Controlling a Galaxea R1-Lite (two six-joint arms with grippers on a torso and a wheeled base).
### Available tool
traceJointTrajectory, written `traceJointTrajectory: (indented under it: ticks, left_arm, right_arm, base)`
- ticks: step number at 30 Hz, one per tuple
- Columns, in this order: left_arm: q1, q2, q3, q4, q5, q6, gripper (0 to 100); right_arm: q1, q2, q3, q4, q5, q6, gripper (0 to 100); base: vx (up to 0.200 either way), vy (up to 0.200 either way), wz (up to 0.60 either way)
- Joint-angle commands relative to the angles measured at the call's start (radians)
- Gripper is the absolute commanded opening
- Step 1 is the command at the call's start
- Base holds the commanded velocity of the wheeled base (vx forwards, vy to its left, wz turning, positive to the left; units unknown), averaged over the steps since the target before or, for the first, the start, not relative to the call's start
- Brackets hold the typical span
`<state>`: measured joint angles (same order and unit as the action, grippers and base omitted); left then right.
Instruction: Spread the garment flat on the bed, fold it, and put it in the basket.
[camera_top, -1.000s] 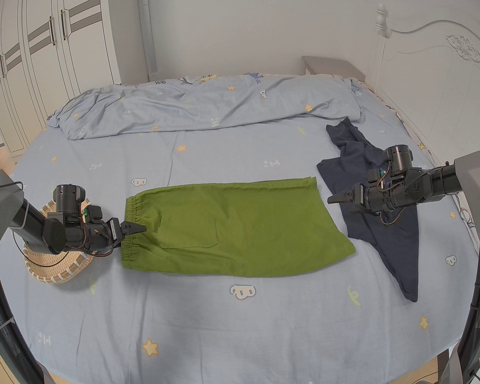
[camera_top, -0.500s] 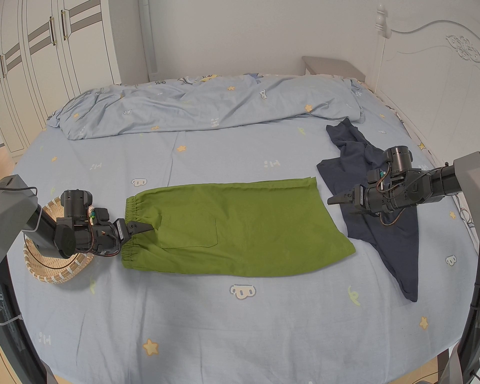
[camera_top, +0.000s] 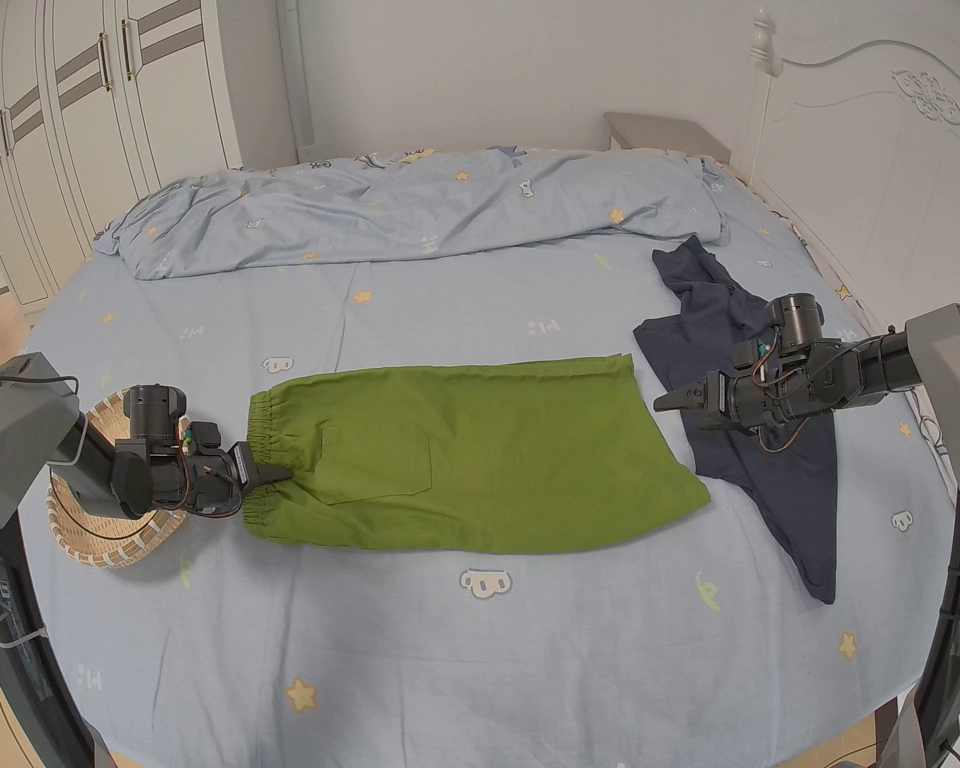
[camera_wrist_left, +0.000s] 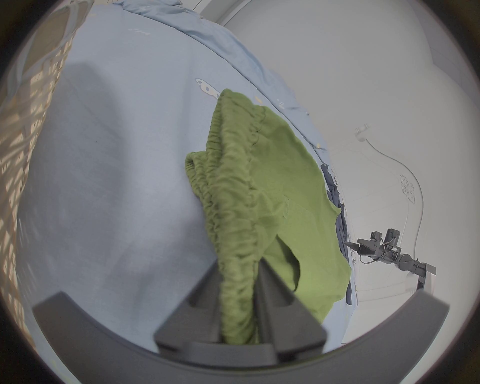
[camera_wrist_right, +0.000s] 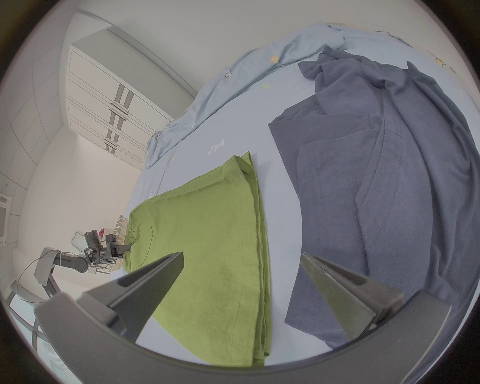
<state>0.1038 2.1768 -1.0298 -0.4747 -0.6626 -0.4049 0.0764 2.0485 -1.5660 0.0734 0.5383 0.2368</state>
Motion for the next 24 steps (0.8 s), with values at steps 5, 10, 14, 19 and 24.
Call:
traceJointTrajectory:
  ticks: [5, 10, 14, 19, 24]
  left_arm:
    - [0.007, -0.018, 0.000, -0.004, 0.001, -0.002, 0]
    - [0.007, -0.081, 0.007, -0.004, 0.003, -0.029, 0]
    - [0.013, -0.106, 0.008, -0.004, 0.003, -0.040, 0]
    - [0.011, -0.104, 0.008, -0.004, 0.003, -0.038, 0]
    - [0.010, -0.103, 0.008, -0.004, 0.003, -0.038, 0]
  right_arm:
    - [0.000, 0.009, -0.002, 0.000, 0.000, -0.002, 100]
    - [0.000, 0.059, -0.016, 0.003, 0.000, -0.002, 100]
    - [0.003, 0.081, -0.022, 0.022, 0.002, -0.004, 100]
    - [0.031, 0.087, -0.014, 0.055, 0.002, -0.008, 100]
    - [0.043, 0.101, -0.002, 0.062, 0.002, -0.014, 100]
  base:
    - [0.000, 0.000, 0.00]
    - [0.000, 0.000, 0.00]
    - [0.000, 0.000, 0.00]
    - [0.000, 0.000, 0.00]
    - [0.000, 0.000, 0.00]
